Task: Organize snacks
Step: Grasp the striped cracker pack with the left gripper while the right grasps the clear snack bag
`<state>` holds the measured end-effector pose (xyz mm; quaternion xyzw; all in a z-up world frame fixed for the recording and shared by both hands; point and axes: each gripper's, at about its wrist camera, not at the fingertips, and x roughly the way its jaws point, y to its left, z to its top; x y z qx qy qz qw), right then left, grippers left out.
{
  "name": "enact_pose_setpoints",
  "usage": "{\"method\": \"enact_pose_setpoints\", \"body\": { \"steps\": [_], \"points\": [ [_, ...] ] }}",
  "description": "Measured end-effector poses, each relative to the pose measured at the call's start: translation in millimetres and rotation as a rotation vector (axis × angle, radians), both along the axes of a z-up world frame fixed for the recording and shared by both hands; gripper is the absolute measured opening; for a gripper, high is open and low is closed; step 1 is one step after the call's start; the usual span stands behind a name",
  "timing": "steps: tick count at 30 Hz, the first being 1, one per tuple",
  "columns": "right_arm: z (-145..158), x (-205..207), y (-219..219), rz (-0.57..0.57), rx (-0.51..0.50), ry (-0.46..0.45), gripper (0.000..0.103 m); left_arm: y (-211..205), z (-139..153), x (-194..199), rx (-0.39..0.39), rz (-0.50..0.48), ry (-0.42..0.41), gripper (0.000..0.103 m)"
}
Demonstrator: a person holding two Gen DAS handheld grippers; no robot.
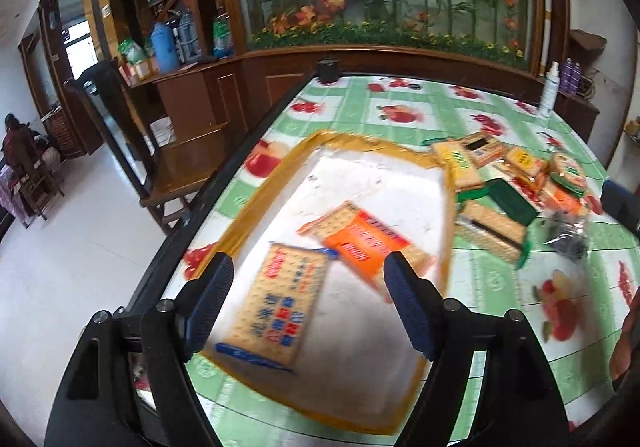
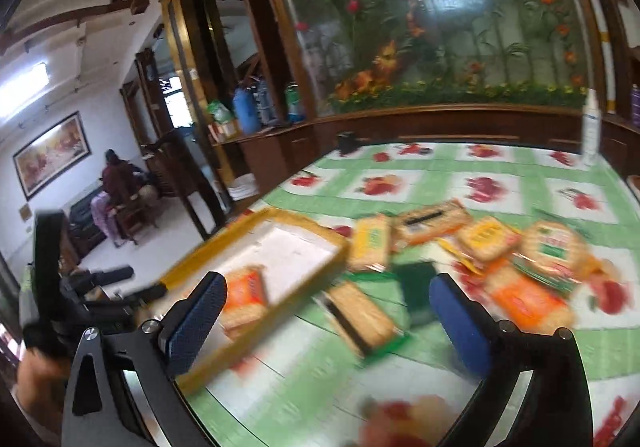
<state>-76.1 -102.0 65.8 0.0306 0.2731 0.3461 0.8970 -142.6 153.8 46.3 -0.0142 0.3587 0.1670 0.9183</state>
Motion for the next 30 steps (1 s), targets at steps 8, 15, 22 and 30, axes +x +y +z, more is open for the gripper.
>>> {"method": "enact_pose_setpoints", "body": {
  "steps": [8, 15, 22, 30],
  "points": [
    [-22.2, 2.7, -55.1, -0.077, -0.03, 0.055, 0.102, -41.0, 4.8, 17.1, 0.001, -0.077, 0.011, 0.082],
    [-35.1, 7.9, -85.3, -0.11, -0.069, 0.078, 0.103, -67.8, -8.7, 29.6, -0.047, -0.132, 0.044, 0.082],
    [-39.7, 9.1, -92.4, -0.083, -0.109, 0.053, 0.102, -95.3, -27.8, 50.0, -0.186, -0.199, 0.083, 0.082],
    [-48.6, 31.9, -61.7, 0.093, -0.226, 0.047, 0.093, -109.1, -55.6, 86.6, -0.31, -0.074, 0.125, 0.082]
  ]
}}
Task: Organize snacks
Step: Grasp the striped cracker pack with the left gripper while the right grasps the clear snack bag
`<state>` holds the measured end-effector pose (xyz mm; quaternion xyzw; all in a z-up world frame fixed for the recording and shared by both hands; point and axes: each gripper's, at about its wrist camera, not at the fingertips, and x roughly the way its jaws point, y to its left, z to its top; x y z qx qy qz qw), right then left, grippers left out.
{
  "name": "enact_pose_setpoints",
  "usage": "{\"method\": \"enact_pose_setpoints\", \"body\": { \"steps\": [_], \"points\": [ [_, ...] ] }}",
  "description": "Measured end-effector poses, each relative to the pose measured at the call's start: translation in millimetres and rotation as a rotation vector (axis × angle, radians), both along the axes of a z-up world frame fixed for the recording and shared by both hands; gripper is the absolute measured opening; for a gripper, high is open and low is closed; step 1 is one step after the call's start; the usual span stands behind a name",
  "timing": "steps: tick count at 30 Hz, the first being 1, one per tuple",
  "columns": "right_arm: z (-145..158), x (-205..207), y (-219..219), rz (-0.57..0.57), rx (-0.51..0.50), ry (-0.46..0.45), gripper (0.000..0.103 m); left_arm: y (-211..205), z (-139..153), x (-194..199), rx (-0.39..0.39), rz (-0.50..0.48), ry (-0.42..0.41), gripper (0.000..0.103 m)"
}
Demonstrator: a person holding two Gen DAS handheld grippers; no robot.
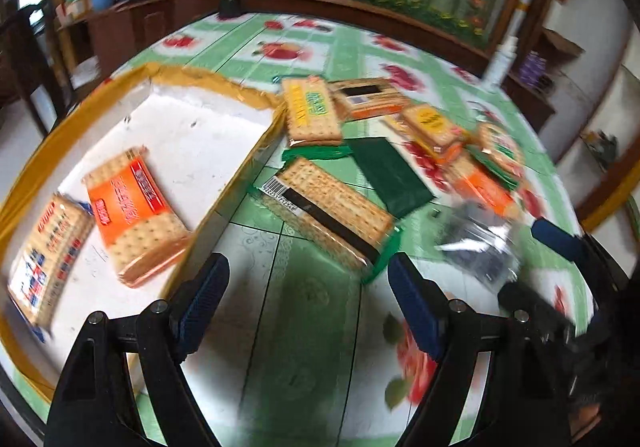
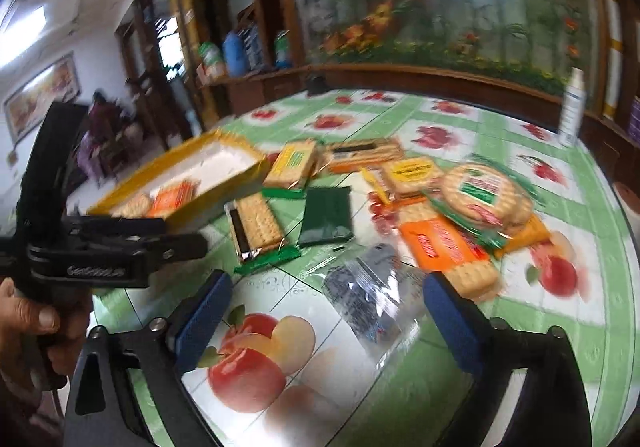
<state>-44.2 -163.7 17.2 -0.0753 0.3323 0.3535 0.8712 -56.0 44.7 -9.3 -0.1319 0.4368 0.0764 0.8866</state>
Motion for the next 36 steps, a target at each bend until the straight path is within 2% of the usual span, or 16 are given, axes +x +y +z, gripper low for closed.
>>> {"method": "enact_pose_setpoints", "body": {
  "steps": [5, 7, 13, 15, 16, 19, 21, 24, 28, 30, 33, 36],
  "points": [
    [-12.6, 22.7, 14.2, 0.081, -0.077, 0.027, 0.092, 8.1, -15.1, 23.1, -0.07, 0.135, 0.059, 0.082],
    [-16.0, 27.2, 18.5, 0.102, -0.11, 0.02, 0.092, 8.2, -16.4, 30.2, -0.07, 0.169, 0.073, 0.082],
    [-24.1, 35.2, 25.3, 0.152, -0.142, 0.038, 0.092, 7.0, -16.9, 44.4, -0.149, 0.23, 0.078, 0.082],
    [-25.7, 36.5, 26.5, 0.157, -0.147, 0.042, 0.092, 6.4, -17.8, 50.2, -0.142, 0.261, 0.074, 0.082],
    [-26.4, 37.2, 26.9, 0.157, -0.149, 0.042, 0.092, 6.0, -21.8, 55.2, -0.144, 0.272, 0.096, 0.082],
    [-28.1, 42.2, 26.3, 0.148, -0.149, 0.058, 0.087, 0.0, -23.7, 64.0, -0.083, 0.296, 0.107, 0.086],
    [-30.6, 45.8, 24.3, 0.142, -0.15, 0.079, 0.081, -6.6, -25.7, 69.1, -0.049, 0.287, 0.129, 0.088],
    [-37.9, 48.9, 23.6, 0.139, -0.168, 0.115, 0.065, -16.8, -28.0, 72.6, 0.003, 0.239, 0.126, 0.088],
    [-38.8, 44.1, 24.3, 0.148, -0.17, 0.12, 0.065, -22.0, -30.4, 70.6, 0.052, 0.123, 0.097, 0.088],
    [-38.6, 41.6, 22.7, 0.139, -0.166, 0.124, 0.065, -20.7, -29.8, 68.0, 0.061, 0.07, 0.08, 0.075],
    [-37.8, 39.5, 19.7, 0.131, -0.15, 0.145, 0.064, -17.7, -27.1, 68.0, 0.063, 0.01, 0.064, 0.064],
    [-37.0, 33.0, 17.6, 0.116, -0.147, 0.144, 0.063, -15.6, -25.1, 62.3, 0.06, -0.027, 0.048, 0.056]
  ]
}}
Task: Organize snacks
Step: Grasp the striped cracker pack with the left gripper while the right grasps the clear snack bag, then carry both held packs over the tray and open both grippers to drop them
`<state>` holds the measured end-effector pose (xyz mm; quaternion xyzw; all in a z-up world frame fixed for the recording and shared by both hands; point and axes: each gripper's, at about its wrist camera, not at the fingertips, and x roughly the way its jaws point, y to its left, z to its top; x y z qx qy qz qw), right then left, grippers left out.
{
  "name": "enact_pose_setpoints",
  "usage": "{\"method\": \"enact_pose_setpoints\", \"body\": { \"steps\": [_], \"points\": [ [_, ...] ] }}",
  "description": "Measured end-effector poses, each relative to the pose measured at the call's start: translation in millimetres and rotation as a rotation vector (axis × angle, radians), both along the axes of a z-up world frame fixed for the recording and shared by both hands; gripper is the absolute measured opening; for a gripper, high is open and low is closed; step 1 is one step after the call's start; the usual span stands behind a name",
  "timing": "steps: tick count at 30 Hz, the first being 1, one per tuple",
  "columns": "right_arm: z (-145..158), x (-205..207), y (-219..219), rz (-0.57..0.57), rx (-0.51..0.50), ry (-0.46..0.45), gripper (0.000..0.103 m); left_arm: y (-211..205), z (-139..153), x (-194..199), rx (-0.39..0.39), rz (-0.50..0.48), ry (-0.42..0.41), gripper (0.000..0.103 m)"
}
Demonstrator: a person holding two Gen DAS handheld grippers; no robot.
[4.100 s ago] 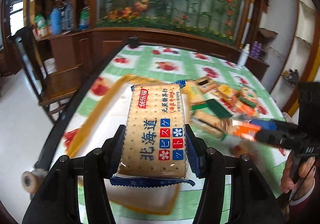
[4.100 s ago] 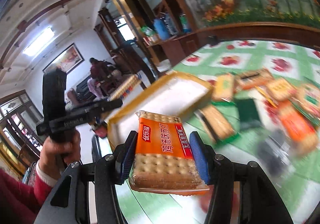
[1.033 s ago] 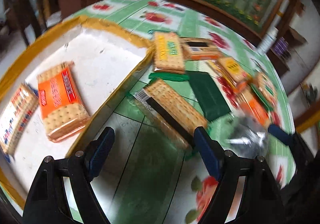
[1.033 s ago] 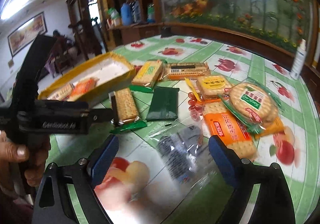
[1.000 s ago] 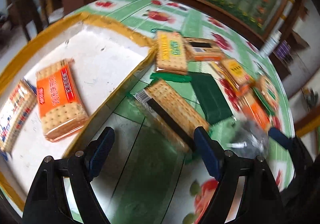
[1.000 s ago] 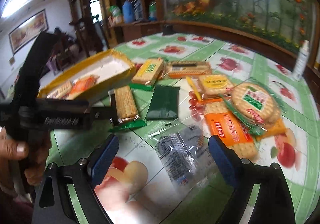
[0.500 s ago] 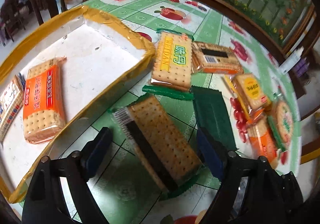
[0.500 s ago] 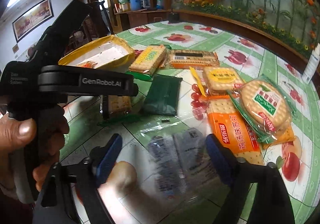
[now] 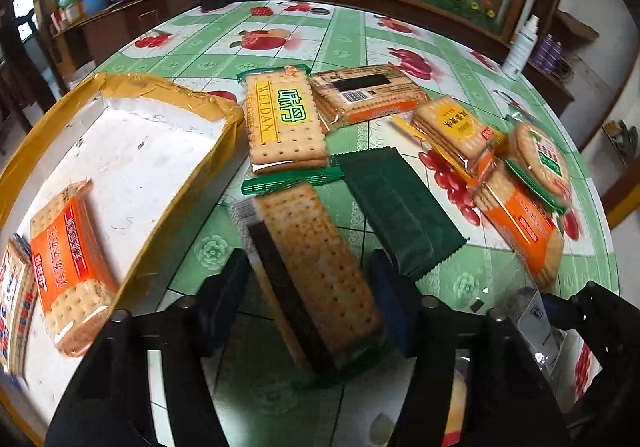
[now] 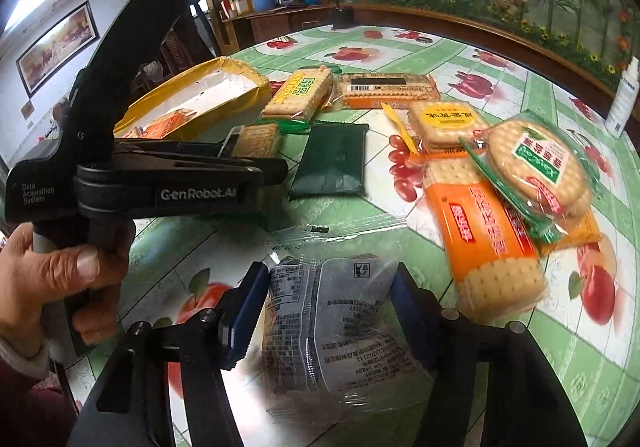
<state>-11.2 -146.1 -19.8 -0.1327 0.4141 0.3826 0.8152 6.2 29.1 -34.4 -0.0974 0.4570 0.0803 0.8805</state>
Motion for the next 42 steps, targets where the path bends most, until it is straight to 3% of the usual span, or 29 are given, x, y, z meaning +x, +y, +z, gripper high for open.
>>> {"method": "enact_pose_setpoints", "body": {
  "steps": [5, 15, 24, 25, 26, 42],
  "points": [
    [1.6, -14.8, -10.7, -0.044, 0.019, 0.004, 0.063, -0.7, 2.2, -18.5, 0.037, -0.065, -0.032, 0.049],
    [12.9, -39.9, -43.3, -0.15, 0.117, 0.008, 0.063, -8.6, 27.1, -68.0, 0.148, -0.106, -0.115, 0.046],
    [43.1, -60.6, -41.9, -0.169, 0.216, -0.042, 0.061, 6.6, 65.3, -101.0, 0.209, -0.058, -0.211, 0.046],
    [47.6, -62.6, -39.9, -0.166, 0.224, -0.05, 0.048, 9.0, 67.7, -103.2, 0.213, -0.048, -0.217, 0.046],
    [51.8, -63.4, -37.7, -0.163, 0.234, -0.051, 0.043, 11.8, 69.2, -104.7, 0.216, -0.04, -0.221, 0.046],
    [59.4, -66.3, -6.5, -0.119, 0.257, -0.05, 0.043, 55.2, 86.0, -127.4, 0.204, 0.054, -0.271, 0.047]
  ]
}}
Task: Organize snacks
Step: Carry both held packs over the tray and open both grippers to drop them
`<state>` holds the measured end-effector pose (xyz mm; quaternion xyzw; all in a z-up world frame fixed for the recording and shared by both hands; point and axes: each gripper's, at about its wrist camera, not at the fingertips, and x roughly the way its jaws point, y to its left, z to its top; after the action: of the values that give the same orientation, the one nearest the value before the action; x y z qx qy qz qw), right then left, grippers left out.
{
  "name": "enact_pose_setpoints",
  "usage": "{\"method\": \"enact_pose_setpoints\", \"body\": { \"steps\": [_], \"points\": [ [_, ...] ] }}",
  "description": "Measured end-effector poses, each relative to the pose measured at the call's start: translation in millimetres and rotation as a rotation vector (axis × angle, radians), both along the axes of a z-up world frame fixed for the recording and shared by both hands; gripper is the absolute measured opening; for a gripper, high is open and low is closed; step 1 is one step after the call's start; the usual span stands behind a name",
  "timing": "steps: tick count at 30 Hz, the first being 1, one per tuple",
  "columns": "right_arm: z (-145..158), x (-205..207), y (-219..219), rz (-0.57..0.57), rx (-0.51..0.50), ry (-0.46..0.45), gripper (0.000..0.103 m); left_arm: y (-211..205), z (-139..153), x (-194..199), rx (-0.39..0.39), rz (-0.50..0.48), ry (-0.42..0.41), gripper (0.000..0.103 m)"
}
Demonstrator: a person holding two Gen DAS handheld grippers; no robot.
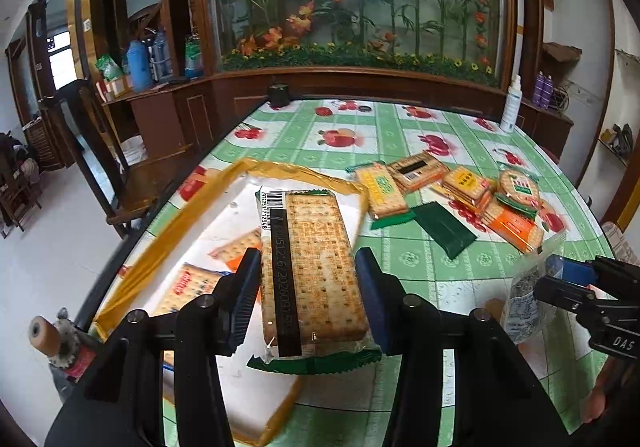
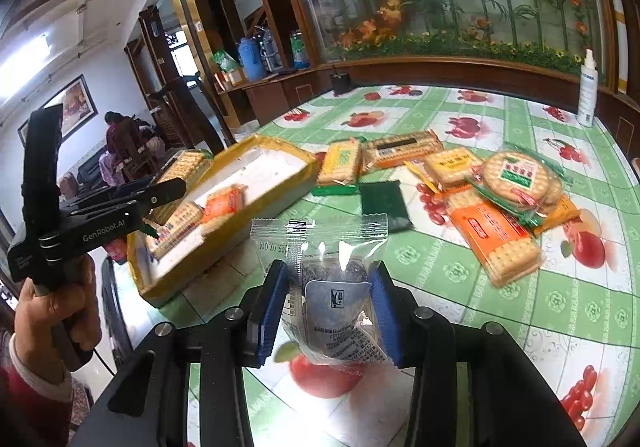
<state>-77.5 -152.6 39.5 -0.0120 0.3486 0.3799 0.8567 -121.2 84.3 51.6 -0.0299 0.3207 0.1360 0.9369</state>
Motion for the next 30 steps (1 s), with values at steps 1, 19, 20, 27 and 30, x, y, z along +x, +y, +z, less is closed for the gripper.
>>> {"method": "enact_pose_setpoints", "body": {
  "steps": [1, 19, 20, 27, 30],
  "points": [
    [2.4, 0.0, 1.7, 0.006, 0.007, -0.002, 0.043, 2.9, 2.3, -1.7, 0.001, 0.007, -0.006, 0.046],
    [44.2, -5.3, 80.6, 0.155, 0.159, -0.021, 0.043, 61.7, 15.3, -32.5, 0.02, 0.143, -0.05, 0.047],
    [46.0, -5.5, 89.0, 0.17, 0.167, -0.021, 0.043, 65.1, 14.9, -34.3, 0.022, 0.15, -0.05, 0.047],
    [47.7, -8.6, 136.7, 0.24, 0.198, -0.01, 0.043, 83.5, 10.0, -40.6, 0.017, 0.186, -0.047, 0.047],
    [45.5, -5.2, 151.0, 0.251, 0.208, 0.0, 0.043, 90.4, 7.7, -42.0, 0.016, 0.198, -0.046, 0.047]
  ]
}}
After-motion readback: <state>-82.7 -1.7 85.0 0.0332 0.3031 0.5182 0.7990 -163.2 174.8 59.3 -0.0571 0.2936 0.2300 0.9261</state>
